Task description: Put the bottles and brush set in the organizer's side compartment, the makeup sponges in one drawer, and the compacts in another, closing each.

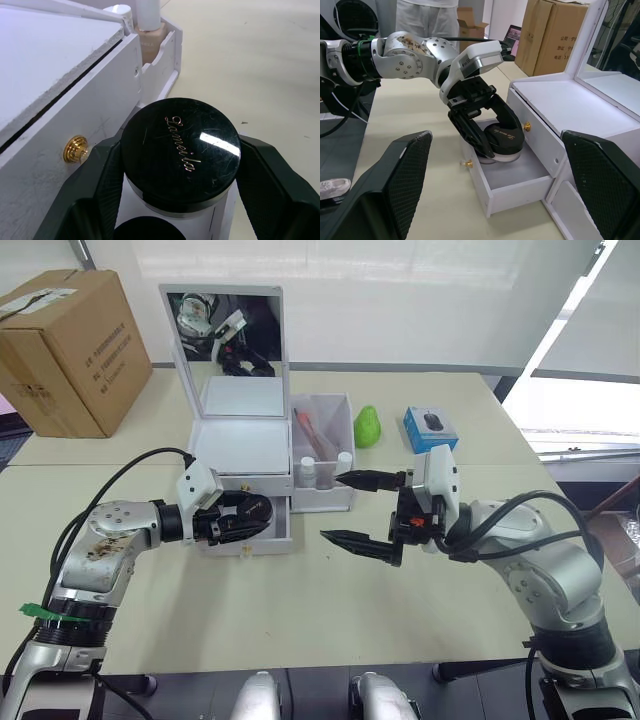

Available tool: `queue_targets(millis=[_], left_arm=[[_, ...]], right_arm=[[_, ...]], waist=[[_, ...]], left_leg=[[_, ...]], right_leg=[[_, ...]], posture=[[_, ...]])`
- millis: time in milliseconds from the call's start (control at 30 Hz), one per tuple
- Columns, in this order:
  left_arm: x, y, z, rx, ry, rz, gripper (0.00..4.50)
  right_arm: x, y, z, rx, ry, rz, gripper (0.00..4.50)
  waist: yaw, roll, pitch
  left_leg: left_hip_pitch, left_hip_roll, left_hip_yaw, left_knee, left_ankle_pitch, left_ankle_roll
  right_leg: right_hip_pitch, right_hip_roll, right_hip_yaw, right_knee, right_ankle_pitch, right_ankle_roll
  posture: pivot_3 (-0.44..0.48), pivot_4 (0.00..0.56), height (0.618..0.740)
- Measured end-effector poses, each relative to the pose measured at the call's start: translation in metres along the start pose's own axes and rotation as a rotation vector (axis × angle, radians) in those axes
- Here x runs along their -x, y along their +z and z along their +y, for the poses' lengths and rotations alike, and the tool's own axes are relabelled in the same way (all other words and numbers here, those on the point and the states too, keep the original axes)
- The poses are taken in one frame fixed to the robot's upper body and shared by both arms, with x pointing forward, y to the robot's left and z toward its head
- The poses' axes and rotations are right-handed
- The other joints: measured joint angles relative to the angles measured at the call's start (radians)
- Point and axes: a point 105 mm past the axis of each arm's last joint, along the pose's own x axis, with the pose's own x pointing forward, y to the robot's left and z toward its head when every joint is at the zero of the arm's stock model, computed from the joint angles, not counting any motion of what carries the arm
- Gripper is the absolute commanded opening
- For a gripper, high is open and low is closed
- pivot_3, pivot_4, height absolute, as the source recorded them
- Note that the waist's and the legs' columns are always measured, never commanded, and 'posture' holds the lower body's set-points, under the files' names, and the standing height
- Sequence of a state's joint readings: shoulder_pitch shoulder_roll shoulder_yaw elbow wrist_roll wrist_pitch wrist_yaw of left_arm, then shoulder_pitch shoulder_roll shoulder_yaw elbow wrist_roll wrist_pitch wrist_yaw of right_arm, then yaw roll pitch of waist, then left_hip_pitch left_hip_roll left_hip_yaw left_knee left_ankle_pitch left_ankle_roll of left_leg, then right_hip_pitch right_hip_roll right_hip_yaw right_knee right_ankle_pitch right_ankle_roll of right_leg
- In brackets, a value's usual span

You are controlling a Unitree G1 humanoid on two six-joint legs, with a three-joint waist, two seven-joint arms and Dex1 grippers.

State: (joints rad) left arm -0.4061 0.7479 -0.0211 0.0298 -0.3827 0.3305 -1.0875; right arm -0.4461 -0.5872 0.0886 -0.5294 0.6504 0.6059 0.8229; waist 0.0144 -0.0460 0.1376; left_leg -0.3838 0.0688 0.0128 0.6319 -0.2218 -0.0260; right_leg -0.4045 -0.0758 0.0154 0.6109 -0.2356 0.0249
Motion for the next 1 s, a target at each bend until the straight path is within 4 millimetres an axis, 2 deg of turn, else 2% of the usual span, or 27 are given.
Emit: queue_targets(millis=[200,533,600,700,1000], left_arm=[[-0.008,-0.007,-0.004,0.017,-0.019,0.014,2.90],[-0.010,-0.009,-0.003,0.026,-0.012,0.016,2.90],[-0.011,-0.010,-0.003,0.030,-0.012,0.015,3.62],[-0.012,-0.011,-0.004,0.041,-0.016,0.015,4.48],[-0.009,-0.003,-0.006,0.087,-0.035,-0.019,4.48]], right_arm=[[0.000,-0.001,0.000,-0.005,-0.006,0.004,4.50],[0.001,-0.003,0.001,-0.012,-0.019,0.006,4.50],[0.001,-0.003,0.000,-0.013,-0.020,0.007,4.50],[0.001,-0.003,0.000,-0.016,-0.021,0.010,4.50],[0.001,-0.004,0.000,-0.017,-0.020,0.011,4.50]], waist=[[-0.002,0.000,0.000],[-0.001,0.000,0.000],[-0.002,0.000,0.000],[0.000,0.000,0.000],[-0.001,0.000,0.000]], left_leg=[[0.000,0.000,0.000,0.000,0.000,0.000],[0.000,0.000,0.000,0.000,0.000,0.000],[0.000,0.000,0.000,0.000,0.000,0.000],[0.000,0.000,0.000,0.000,0.000,0.000],[0.000,0.000,-0.001,0.000,0.000,0.000]], right_leg=[[0.000,0.001,0.000,0.000,0.000,0.000],[0.000,0.000,0.000,0.000,0.000,0.000],[0.000,0.000,0.000,0.000,0.000,0.000],[0.000,0.000,0.000,0.000,0.000,0.000],[0.000,0.000,0.000,0.000,0.000,0.000]], posture=[[0.000,0.150,0.722],[0.000,0.150,0.722],[0.000,0.150,0.722],[0.000,0.150,0.722],[0.000,0.150,0.722]])
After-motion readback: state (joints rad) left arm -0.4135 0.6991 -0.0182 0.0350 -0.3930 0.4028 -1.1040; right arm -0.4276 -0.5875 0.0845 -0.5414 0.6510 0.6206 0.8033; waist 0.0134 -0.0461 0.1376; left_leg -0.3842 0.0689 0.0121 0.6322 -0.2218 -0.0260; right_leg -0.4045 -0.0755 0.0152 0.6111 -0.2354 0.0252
